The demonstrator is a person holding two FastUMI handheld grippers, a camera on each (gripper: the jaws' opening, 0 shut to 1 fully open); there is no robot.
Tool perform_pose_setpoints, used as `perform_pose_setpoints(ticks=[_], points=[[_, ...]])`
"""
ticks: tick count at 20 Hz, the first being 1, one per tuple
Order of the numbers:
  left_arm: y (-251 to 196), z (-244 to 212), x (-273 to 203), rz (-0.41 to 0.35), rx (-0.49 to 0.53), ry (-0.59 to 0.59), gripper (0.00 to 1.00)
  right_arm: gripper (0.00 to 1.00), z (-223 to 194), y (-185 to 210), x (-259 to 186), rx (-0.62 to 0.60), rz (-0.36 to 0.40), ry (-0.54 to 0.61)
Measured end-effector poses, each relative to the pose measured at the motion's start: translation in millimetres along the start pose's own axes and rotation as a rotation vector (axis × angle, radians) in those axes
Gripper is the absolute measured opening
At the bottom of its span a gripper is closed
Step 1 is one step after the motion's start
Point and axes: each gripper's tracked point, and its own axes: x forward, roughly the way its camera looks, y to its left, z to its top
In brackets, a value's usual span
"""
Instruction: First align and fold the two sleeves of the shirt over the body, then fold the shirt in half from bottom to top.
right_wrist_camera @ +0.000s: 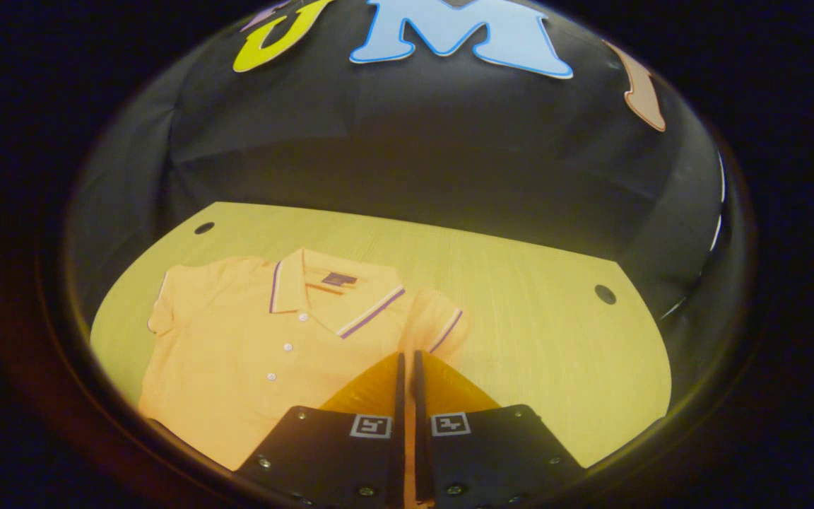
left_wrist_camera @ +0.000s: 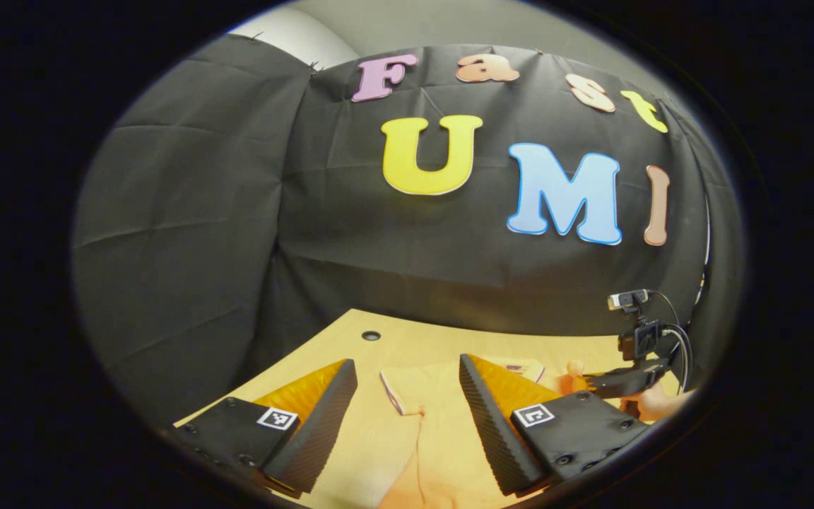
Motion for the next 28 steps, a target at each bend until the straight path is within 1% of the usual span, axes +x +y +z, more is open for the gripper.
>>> perform_pose_setpoints(ticks=[2,3,5,6,7,9,10,11,12,13,14,16,17,18,20,21,22,23,24,26,28], points=[[7.4,-3.6,1.9,0.002,-0.004,0.009,0.94,0.06,-5.2,7.9,2.3,-0.002,0.009,0.022],[10.9,-4.6,3.9,0.002,-0.002,0.014,0.94,0.08,-8.3,10.8,4.2,-0.001,0.012,0.033],[16.4,-5.8,6.9,-0.005,0.002,0.020,0.94,0.09,-12.6,16.2,4.8,0.003,0.020,0.051],[18.7,-6.3,9.5,-0.008,0.003,0.021,0.95,0.11,-13.2,17.2,3.9,0.006,0.016,0.056],[21.6,-6.6,11.4,-0.010,0.005,0.022,0.94,0.11,-14.3,19.7,3.1,0.011,0.020,0.061],[25.0,-6.5,16.6,-0.018,0.004,0.023,0.95,0.14,-13.9,23.2,-1.4,0.026,0.023,0.064],[26.2,-7.1,19.7,-0.022,0.003,0.027,0.95,0.24,-12.7,24.7,-6.1,0.036,0.024,0.069],[27.5,-8.8,22.5,-0.028,0.002,0.031,0.94,0.29,-12.3,27.7,-10.8,0.047,0.028,0.065],[26.7,-10.5,27.2,-0.034,0.002,0.035,0.94,0.40,-7.8,30.4,-17.6,0.057,0.034,0.054],[26.4,-11.9,31.2,-0.043,0.002,0.039,0.94,0.44,-5.8,32.0,-23.0,0.061,0.034,0.043],[25.7,-13.8,35.2,-0.052,0.002,0.043,0.94,0.55,-2.1,33.6,-30.8,0.063,0.034,0.029],[24.3,-18.9,45.1,-0.072,0.001,0.052,0.94,0.65,5.6,36.4,-46.5,0.071,0.030,-0.003],[22.8,-22.2,49.2,-0.083,-0.002,0.057,0.94,0.71,9.1,39.6,-55.0,0.075,0.031,-0.019],[22.4,-24.4,54.0,-0.094,-0.007,0.064,0.94,0.81,13.0,40.1,-65.0,0.080,0.019,-0.034],[21.1,-29.8,65.8,-0.114,-0.014,0.075,0.96,0.81,22.8,44.6,-83.1,0.095,0.011,-0.071],[22.1,-33.7,72.3,-0.124,-0.016,0.081,0.94,0.84,27.1,47.7,-92.2,0.103,0.007,-0.088],[22.6,-38.3,79.0,-0.133,-0.017,0.093,0.97,0.84,32.1,50.9,-102.4,0.114,0.006,-0.105],[23.4,-41.8,86.9,-0.140,-0.015,0.101,0.97,0.84,35.4,54.7,-111.6,0.127,0.005,-0.121],[25.3,-45.5,95.0,-0.148,-0.014,0.109,0.95,0.84,39.3,58.0,-122.7,0.140,0.003,-0.133],[28.9,-53.7,112.3,-0.163,-0.005,0.128,0.95,0.84,47.3,66.4,-146.0,0.166,0.001,-0.166],[29.2,-64.4,133.3,-0.178,-0.008,0.157,0.94,0.84,56.8,71.1,-167.9,0.175,-0.020,-0.208]])
